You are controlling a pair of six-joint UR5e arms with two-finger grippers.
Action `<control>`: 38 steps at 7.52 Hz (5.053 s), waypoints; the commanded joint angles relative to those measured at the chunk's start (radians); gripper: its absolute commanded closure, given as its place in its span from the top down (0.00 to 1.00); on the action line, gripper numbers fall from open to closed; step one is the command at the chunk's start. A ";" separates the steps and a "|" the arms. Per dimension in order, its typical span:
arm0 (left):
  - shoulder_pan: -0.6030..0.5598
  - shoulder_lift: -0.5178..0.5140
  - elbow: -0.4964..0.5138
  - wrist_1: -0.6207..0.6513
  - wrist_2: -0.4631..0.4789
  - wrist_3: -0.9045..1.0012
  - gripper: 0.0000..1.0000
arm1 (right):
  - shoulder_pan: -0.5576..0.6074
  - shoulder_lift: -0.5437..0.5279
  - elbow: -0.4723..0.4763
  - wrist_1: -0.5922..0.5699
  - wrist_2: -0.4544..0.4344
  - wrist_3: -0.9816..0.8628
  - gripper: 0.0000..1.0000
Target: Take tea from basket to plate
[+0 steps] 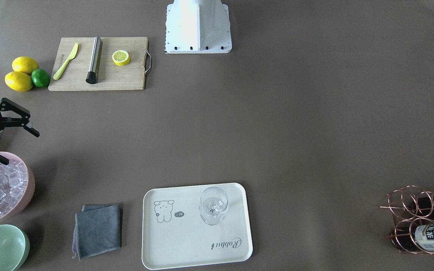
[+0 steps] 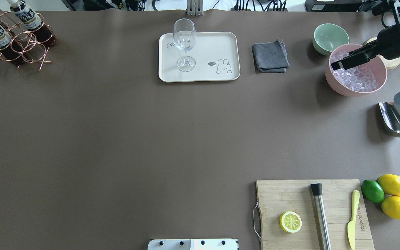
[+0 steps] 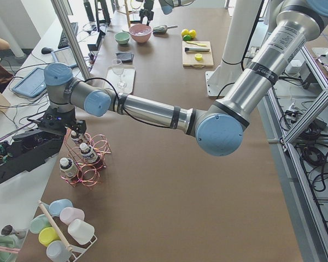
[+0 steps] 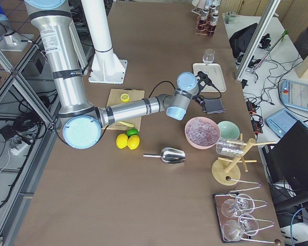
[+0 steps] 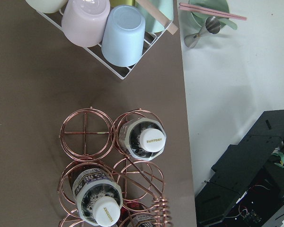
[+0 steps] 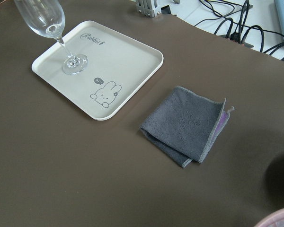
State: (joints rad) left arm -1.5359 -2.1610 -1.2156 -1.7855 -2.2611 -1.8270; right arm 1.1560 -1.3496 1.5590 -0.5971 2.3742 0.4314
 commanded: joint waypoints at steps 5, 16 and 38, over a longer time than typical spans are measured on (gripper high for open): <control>0.039 -0.027 0.096 -0.117 0.002 -0.058 0.91 | -0.055 0.012 -0.103 0.364 -0.138 -0.254 1.00; 0.000 -0.019 -0.087 0.017 -0.029 -0.126 0.00 | -0.123 0.133 -0.059 0.398 -0.079 -0.378 0.99; 0.901 -0.330 -0.785 0.629 0.339 -1.020 0.00 | -0.443 0.153 -0.047 0.882 -0.490 -0.048 0.99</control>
State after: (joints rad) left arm -0.6372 -2.4931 -2.0016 -1.1565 -1.9239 -2.8449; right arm 0.7141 -1.1970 1.5129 0.2796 1.8953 0.3835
